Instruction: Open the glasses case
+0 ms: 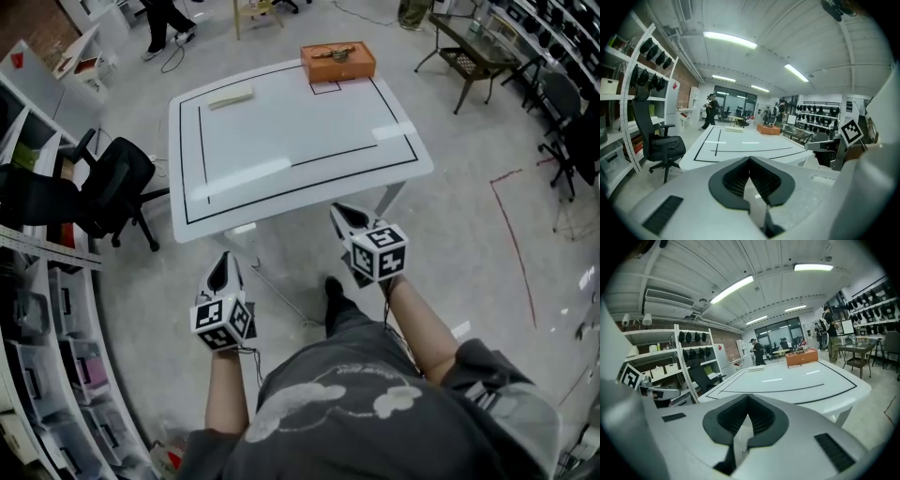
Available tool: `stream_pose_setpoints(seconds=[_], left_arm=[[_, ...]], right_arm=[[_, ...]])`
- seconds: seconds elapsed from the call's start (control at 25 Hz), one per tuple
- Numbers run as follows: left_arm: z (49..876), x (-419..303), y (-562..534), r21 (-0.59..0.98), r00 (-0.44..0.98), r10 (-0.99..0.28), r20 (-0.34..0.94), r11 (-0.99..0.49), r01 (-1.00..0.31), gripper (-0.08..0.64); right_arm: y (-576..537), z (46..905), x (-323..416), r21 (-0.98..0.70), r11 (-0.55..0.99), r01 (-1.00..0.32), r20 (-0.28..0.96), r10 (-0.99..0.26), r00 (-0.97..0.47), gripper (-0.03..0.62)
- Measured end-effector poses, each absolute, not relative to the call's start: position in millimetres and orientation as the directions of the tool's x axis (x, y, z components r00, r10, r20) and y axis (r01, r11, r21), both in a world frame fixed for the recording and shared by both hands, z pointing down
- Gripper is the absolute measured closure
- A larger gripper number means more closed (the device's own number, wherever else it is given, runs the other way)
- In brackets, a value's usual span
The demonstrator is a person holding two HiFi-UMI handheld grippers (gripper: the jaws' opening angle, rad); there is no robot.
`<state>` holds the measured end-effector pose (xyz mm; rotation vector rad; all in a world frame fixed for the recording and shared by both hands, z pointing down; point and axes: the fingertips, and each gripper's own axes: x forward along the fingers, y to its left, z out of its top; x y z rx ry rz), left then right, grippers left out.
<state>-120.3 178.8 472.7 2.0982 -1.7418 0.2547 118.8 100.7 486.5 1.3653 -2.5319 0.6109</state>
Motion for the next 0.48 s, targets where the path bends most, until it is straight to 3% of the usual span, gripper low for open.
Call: stream_pose_setpoints(seconds=[0.48], left_arm=[[454.1,-97.0,49.1,0.156,0.085,-0.930,0.358,-0.030,-0.987,0.558]], right_arm=[[-56.0,478.1,147.0,-0.259,0.572,-0.779,0.337,-0.702,-0.627,0.591]])
